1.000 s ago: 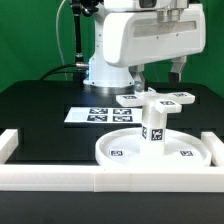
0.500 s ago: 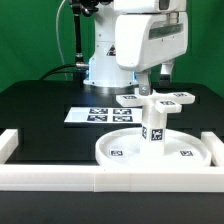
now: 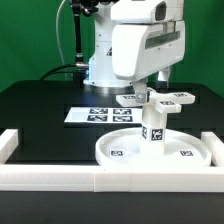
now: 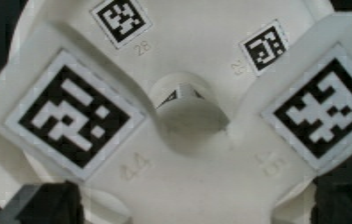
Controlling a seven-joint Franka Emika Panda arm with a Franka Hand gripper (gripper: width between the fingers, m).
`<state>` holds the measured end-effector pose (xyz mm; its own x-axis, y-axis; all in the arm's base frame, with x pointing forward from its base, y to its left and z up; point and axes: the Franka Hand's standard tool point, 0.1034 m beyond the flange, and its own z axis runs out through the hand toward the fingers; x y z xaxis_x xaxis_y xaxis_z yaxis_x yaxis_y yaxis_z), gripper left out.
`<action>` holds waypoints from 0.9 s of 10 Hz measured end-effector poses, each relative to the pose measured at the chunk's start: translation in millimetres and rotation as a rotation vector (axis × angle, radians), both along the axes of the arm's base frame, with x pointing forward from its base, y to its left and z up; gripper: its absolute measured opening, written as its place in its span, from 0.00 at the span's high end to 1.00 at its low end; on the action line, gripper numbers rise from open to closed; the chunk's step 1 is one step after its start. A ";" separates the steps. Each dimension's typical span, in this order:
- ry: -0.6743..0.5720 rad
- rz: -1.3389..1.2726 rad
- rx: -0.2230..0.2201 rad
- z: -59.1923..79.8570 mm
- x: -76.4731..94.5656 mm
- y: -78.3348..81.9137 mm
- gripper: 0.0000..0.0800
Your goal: Assemble round table
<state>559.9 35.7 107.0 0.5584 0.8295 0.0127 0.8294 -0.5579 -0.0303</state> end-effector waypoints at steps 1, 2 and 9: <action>0.000 -0.008 0.001 -0.4 1.0 1.8 0.19; 0.001 -0.008 0.000 -1.9 1.8 2.0 0.19; 0.014 -0.016 -0.003 -9.7 -0.6 -0.4 0.45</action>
Offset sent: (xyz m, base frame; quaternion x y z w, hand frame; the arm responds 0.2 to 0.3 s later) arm 0.0067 0.0012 -0.0067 0.0098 0.0031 0.0049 0.9999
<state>559.4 35.3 97.3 0.5716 0.8205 0.0023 0.8199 -0.5711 -0.0403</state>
